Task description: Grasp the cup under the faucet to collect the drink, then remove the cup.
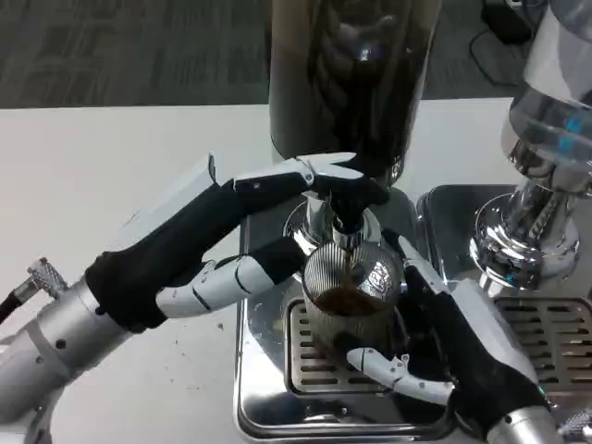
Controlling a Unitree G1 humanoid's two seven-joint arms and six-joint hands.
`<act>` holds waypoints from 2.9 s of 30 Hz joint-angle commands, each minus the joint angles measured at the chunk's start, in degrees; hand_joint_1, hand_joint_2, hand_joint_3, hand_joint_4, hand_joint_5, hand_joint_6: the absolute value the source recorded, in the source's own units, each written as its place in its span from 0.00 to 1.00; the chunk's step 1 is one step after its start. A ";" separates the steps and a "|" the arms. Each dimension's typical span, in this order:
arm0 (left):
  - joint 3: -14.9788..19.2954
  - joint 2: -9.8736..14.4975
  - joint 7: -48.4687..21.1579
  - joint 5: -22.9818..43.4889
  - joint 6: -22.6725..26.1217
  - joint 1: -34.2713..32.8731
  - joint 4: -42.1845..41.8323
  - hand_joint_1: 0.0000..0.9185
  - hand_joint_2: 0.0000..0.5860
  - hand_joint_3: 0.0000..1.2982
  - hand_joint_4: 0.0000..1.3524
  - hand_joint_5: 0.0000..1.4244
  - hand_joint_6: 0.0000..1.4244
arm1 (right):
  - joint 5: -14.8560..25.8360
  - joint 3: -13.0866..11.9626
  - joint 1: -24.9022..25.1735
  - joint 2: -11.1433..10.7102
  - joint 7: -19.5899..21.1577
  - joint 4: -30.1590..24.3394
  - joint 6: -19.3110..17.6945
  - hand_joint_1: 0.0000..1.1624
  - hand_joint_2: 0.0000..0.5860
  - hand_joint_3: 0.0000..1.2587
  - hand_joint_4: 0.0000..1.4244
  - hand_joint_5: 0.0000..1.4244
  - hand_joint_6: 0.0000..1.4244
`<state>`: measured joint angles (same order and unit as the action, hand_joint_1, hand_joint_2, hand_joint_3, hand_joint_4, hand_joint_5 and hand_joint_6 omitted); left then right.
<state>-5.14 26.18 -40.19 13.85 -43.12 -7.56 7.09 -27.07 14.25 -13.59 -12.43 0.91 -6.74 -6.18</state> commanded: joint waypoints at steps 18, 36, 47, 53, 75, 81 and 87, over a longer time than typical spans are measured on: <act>4.86 -0.61 5.12 -2.62 -2.93 3.78 -1.08 0.00 0.37 0.19 0.00 0.19 0.10 | 1.58 0.42 1.46 2.23 2.72 4.34 -4.80 0.51 0.29 0.00 0.00 0.03 0.17; 18.95 -3.92 15.78 -4.35 -6.13 17.80 1.19 0.00 0.38 0.21 0.00 0.18 0.09 | 2.74 0.89 2.03 2.92 2.33 5.93 -6.83 0.54 0.30 0.00 0.00 0.08 0.21; 22.03 -6.37 23.70 -11.73 -8.93 20.85 10.56 0.00 0.39 0.23 0.01 0.18 0.08 | 4.60 0.95 2.81 3.09 1.72 8.03 -8.82 0.56 0.30 0.00 0.01 0.10 0.22; 21.08 -5.89 24.84 -13.34 -8.76 20.63 16.48 0.00 0.40 0.22 0.00 0.18 0.07 | 4.55 1.55 3.75 3.79 2.65 10.72 -9.79 0.56 0.29 0.00 0.02 0.10 0.23; 19.60 -4.11 24.82 -12.02 -8.85 20.21 21.85 0.00 0.43 0.26 0.03 0.18 0.05 | 5.24 1.78 6.26 6.27 6.78 16.66 -14.13 0.65 0.25 0.03 0.09 0.22 0.34; 19.74 -4.40 25.04 -11.65 -8.62 20.67 21.22 0.00 0.43 0.26 0.03 0.18 0.05 | 5.46 1.79 7.31 7.02 7.43 18.39 -14.99 0.66 0.26 0.04 0.11 0.24 0.36; 20.01 -4.37 25.13 -11.30 -8.29 21.08 20.65 0.00 0.44 0.27 0.05 0.18 0.05 | 5.69 1.50 7.97 8.13 8.54 20.08 -15.84 0.68 0.25 0.09 0.13 0.29 0.40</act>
<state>14.68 21.54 -15.68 1.86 -51.84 13.00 28.47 -22.04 15.86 -6.26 -4.98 8.86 11.91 -20.89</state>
